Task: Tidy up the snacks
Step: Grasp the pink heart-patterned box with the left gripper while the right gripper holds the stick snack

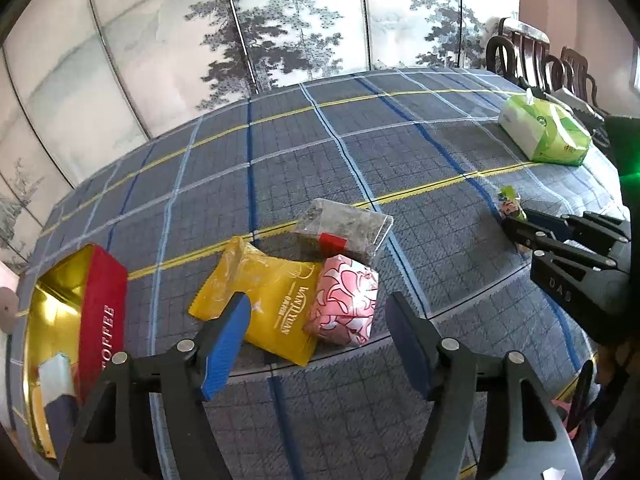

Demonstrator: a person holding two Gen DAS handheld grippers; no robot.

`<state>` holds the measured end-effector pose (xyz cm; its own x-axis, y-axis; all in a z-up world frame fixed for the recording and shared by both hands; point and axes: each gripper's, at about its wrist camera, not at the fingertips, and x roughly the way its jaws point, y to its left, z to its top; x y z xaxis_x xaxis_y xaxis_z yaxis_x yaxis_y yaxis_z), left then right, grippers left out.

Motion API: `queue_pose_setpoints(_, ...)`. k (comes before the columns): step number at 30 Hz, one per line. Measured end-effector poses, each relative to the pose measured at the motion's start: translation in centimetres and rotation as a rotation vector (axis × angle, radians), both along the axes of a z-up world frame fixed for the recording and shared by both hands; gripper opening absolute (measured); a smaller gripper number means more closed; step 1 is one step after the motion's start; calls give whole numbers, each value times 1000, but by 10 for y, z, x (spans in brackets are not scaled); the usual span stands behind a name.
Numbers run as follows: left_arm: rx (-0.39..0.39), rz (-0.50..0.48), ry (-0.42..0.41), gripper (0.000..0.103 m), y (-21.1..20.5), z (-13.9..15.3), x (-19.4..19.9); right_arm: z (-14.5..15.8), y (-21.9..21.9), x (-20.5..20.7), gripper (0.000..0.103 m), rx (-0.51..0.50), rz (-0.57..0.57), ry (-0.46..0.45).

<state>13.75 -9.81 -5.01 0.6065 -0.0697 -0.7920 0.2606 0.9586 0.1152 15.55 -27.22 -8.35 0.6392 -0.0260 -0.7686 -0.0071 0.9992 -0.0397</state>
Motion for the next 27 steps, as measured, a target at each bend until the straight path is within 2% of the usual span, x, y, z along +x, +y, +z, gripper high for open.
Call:
queue_pose_setpoints(5, -47, -13, -5, 66, 5, 2, -2, 0, 0, 0, 20, 1, 0, 0)
queue_pose_setpoints(14, -37, -5, 66, 64, 0, -13, 11, -1, 0, 1, 20, 13, -1, 0)
queue_pose_setpoints(22, -8, -28, 86, 34, -7, -20, 13, -1, -1, 1, 20, 15, -1, 0)
queue_pose_setpoints(24, 7, -41, 78, 33, -9, -20, 11, -1, -1, 1, 20, 15, -1, 0)
queue_pose_setpoints(27, -21, -48, 93, 32, -7, -20, 8, -1, -1, 1, 20, 14, -1, 0)
